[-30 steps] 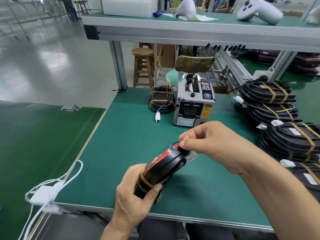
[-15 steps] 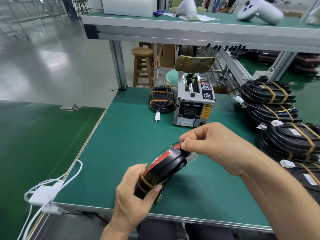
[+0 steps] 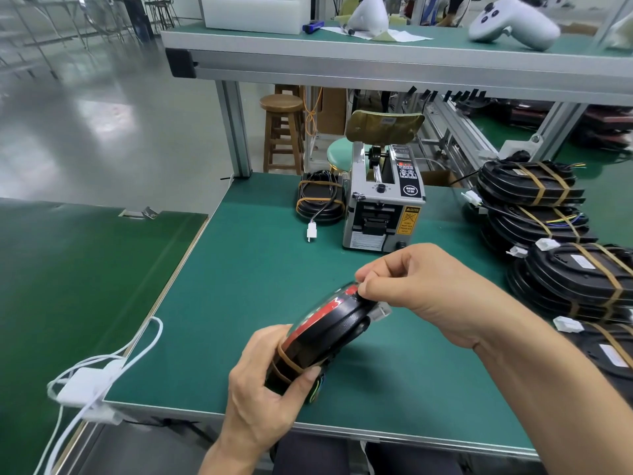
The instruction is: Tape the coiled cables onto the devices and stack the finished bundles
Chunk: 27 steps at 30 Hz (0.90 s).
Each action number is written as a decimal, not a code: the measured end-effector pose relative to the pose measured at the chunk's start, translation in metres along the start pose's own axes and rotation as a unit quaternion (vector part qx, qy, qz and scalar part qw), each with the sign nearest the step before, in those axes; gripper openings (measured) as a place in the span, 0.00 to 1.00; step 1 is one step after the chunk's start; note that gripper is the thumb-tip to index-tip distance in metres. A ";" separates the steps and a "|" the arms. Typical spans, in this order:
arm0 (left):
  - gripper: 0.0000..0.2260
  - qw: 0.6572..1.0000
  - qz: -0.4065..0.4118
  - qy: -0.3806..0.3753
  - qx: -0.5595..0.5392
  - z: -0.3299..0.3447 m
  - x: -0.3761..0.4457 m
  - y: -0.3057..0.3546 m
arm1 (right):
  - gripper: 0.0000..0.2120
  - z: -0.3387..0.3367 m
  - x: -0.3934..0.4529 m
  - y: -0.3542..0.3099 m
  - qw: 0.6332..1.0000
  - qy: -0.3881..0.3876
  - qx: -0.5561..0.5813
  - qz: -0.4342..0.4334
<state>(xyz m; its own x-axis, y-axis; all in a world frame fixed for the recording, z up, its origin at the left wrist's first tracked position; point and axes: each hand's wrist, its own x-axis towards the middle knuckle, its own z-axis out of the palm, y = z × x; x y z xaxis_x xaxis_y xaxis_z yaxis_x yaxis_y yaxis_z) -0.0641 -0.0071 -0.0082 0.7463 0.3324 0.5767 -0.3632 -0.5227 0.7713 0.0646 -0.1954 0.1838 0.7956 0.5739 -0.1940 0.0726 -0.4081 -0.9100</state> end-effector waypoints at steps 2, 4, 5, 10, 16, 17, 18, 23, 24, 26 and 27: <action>0.18 1.000 0.002 0.000 -0.001 0.000 0.000 0.001 | 0.34 -0.001 -0.001 -0.002 1.000 -0.001 0.004 0.000; 0.18 1.000 0.004 0.000 -0.001 0.000 0.000 0.001 | 0.34 -0.001 -0.001 -0.003 1.000 -0.001 0.008 0.003; 0.18 1.000 0.005 -0.001 0.000 0.000 0.001 0.001 | 0.34 -0.001 -0.002 -0.003 1.000 -0.002 0.010 0.003; 0.18 1.000 0.002 0.002 0.002 0.000 0.000 -0.002 | 0.17 -0.007 0.000 0.001 0.999 -0.007 0.041 0.026; 0.19 1.000 -0.004 0.000 -0.004 0.000 -0.001 -0.002 | 0.12 -0.008 0.001 0.003 0.998 -0.001 0.045 0.038; 0.18 1.000 -0.006 -0.001 -0.004 0.000 -0.001 -0.002 | 0.14 -0.007 0.000 0.002 0.999 -0.004 0.042 0.031; 0.18 1.000 -0.008 -0.001 -0.003 0.000 -0.001 -0.002 | 0.17 -0.005 -0.001 0.000 0.999 -0.006 0.038 0.023; 0.18 1.000 -0.011 -0.001 0.003 0.000 -0.001 -0.001 | 0.32 -0.001 -0.001 -0.004 1.000 -0.019 0.022 0.000; 0.19 1.000 -0.012 -0.001 0.005 0.000 -0.001 -0.001 | 0.33 0.000 -0.001 -0.003 1.000 -0.020 0.022 0.001; 0.19 1.000 -0.010 -0.001 0.005 0.000 -0.001 -0.001 | 0.33 0.000 -0.001 -0.004 1.000 -0.022 0.020 0.004; 0.19 1.000 -0.009 -0.001 0.005 0.000 -0.001 -0.001 | 0.33 0.000 -0.001 -0.004 1.000 -0.022 0.018 0.006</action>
<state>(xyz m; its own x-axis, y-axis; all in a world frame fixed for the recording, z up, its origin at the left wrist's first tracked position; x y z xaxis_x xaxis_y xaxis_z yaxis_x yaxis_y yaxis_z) -0.0645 -0.0069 -0.0090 0.7542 0.3395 0.5621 -0.3437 -0.5252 0.7785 0.0632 -0.1942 0.1878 0.7685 0.6011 -0.2195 0.0412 -0.3888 -0.9204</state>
